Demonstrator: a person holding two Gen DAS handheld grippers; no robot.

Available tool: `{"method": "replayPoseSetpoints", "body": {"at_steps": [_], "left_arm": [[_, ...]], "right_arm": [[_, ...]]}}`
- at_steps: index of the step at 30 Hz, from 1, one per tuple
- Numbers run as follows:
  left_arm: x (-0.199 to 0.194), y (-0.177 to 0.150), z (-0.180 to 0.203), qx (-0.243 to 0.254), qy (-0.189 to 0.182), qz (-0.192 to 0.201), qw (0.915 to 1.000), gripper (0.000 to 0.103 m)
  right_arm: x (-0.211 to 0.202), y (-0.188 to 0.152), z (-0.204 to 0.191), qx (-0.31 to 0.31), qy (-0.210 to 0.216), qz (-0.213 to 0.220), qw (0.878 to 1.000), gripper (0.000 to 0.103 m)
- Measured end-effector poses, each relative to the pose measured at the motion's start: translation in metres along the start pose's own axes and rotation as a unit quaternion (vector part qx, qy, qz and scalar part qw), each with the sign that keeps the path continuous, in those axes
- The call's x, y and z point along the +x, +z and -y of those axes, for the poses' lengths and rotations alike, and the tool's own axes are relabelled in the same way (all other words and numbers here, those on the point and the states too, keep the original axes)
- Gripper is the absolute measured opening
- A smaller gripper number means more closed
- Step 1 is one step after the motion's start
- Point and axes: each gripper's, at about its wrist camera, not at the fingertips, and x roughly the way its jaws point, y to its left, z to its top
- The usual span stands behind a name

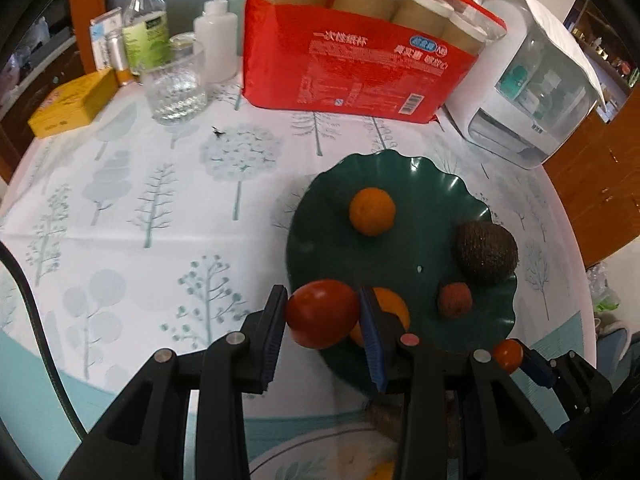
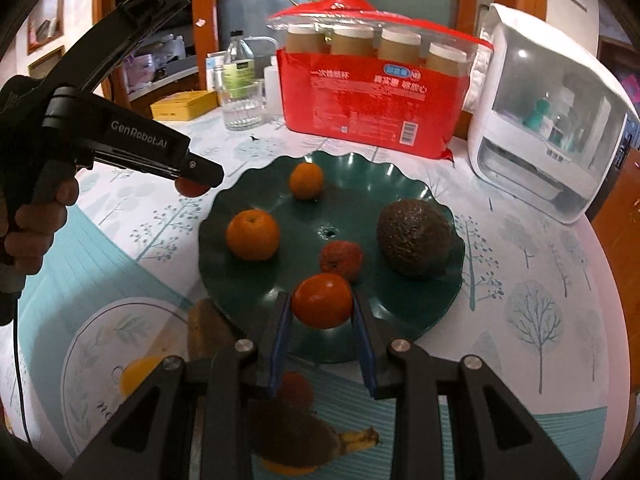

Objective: Organize fruits
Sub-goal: 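Carry both cherry tomatoes onto the green plate and open both tools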

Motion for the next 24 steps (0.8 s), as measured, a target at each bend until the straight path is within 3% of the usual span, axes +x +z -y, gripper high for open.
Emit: {"method": "replayPoseSetpoints", "body": {"at_steps": [14,16,20,24], "left_arm": [[0.034,0.000,-0.004,-0.010,-0.039,-0.010,0.9991,0.035],[0.032,-0.001,-0.003,-0.009,-0.041,-0.009,0.9991,0.038],[0.023,-0.001,0.000,-0.007,-0.037,0.000,0.9993,0.061],[0.008,-0.003,0.000,-0.009,-0.028,0.007,0.9995,0.063]], "right_arm": [[0.021,-0.001,0.006,0.027,-0.015,-0.030,0.999,0.030],[0.021,-0.002,0.007,0.030,-0.016,-0.030,0.999,0.034],[0.019,-0.002,0.010,0.038,-0.019,-0.031,0.999,0.049],[0.011,-0.002,0.011,0.043,-0.023,-0.026,0.998,0.055]]}}
